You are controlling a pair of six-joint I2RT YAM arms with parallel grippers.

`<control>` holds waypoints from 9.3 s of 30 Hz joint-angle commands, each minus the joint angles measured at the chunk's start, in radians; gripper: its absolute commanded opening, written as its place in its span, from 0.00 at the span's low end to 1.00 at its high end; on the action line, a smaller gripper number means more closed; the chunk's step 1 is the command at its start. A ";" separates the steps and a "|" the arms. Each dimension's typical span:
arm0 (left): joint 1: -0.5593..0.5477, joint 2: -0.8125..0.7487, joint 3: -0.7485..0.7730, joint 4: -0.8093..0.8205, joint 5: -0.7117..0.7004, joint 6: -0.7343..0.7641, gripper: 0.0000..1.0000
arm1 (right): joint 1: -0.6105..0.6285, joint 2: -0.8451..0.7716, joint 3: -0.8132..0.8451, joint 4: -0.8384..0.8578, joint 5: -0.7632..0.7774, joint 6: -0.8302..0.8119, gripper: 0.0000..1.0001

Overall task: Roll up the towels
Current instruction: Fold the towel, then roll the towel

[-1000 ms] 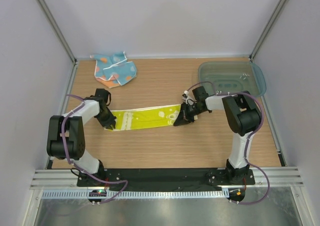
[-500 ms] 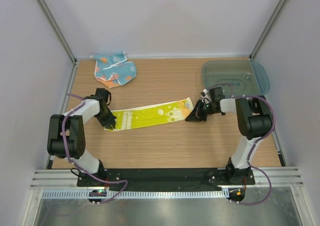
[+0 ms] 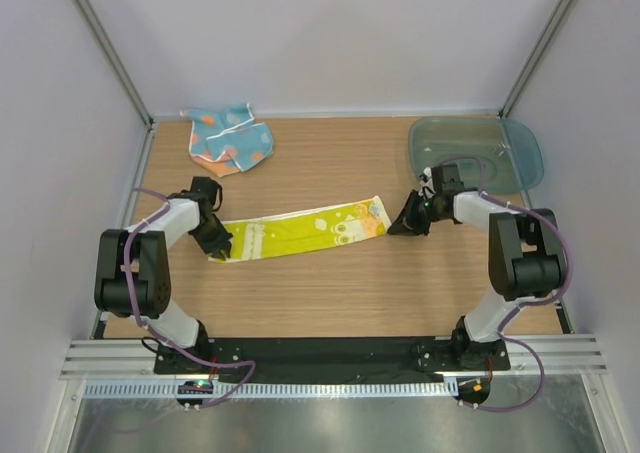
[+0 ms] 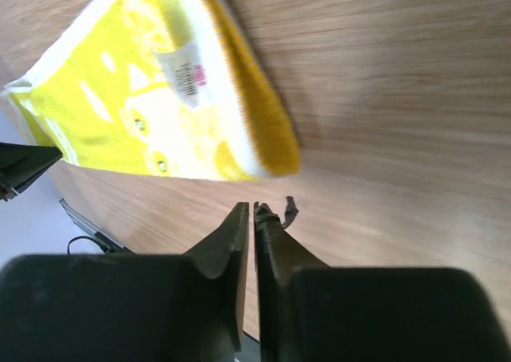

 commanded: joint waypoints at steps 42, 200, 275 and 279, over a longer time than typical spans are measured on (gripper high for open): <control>0.005 -0.273 0.144 -0.138 0.024 0.329 0.57 | 0.138 0.023 -0.032 0.171 0.298 0.176 0.40; -0.453 -0.013 0.233 -0.038 -0.167 0.050 0.39 | 0.495 0.293 0.559 -0.102 0.282 -0.045 0.29; -0.416 -0.282 0.275 -0.237 -0.232 0.177 0.49 | 0.748 0.085 0.057 0.074 0.347 0.211 0.25; -0.416 -0.287 0.272 -0.239 -0.227 0.175 0.49 | 0.800 0.059 0.056 0.077 0.353 0.243 0.30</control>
